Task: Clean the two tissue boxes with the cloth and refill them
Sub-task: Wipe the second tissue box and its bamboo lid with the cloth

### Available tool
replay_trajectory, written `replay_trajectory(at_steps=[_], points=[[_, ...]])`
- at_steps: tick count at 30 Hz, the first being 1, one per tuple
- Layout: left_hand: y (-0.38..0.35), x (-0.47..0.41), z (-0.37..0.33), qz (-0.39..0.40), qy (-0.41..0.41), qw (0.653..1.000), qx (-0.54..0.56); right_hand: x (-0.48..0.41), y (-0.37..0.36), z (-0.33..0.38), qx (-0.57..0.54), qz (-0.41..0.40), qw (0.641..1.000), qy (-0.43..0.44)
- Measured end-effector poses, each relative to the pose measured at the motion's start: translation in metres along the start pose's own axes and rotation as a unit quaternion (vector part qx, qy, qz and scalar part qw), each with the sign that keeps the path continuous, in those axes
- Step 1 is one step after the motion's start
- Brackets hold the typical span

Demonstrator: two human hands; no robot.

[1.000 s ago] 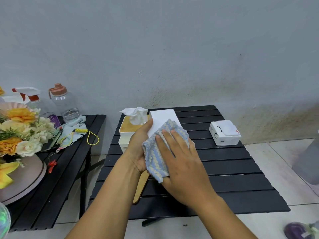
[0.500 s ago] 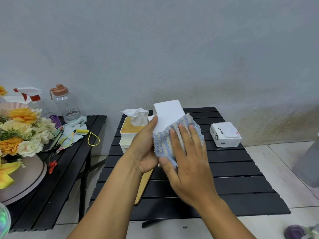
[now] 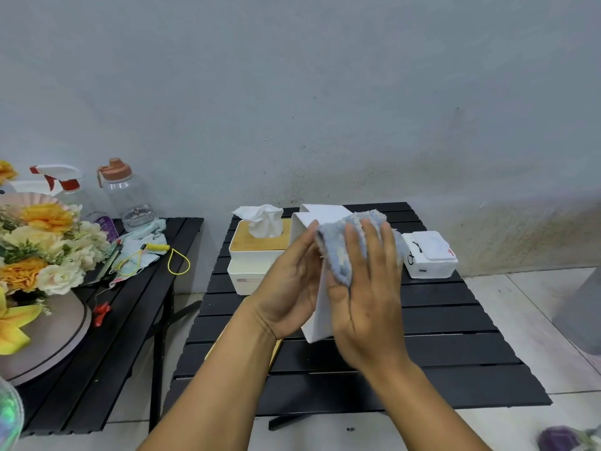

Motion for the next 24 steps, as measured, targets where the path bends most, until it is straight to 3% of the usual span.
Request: replay_trajectory(at_steps=[7, 13, 18, 24], points=[[0.003, -0.007, -0.006, -0.006, -0.002, 0.997, 0.078, 0.025, -0.026, 0.014, 0.111, 0.077, 0.990, 0.049], [0.010, -0.006, -0.002, -0.031, 0.010, 0.999, 0.041, 0.002, -0.022, 0.006, 0.075, 0.062, 0.995, -0.002], [0.007, -0.003, -0.004, -0.033, 0.013, 0.999, 0.041, 0.028, -0.030, 0.014, 0.046, 0.093, 0.994, 0.027], [0.010, -0.006, -0.005, -0.129, -0.063, 0.987, -0.072, -0.002, -0.017, -0.014, -0.038, 0.011, 0.995, -0.097]])
Point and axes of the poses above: each hand's wrist, its own x-axis away from the middle knuckle, its own y-axis out of the back of the hand, z = x × y, the point moved 8 cm from there along -x, towards the middle knuckle, and after that the axes turned 2 degrees about -y, right-handed, at the moved point
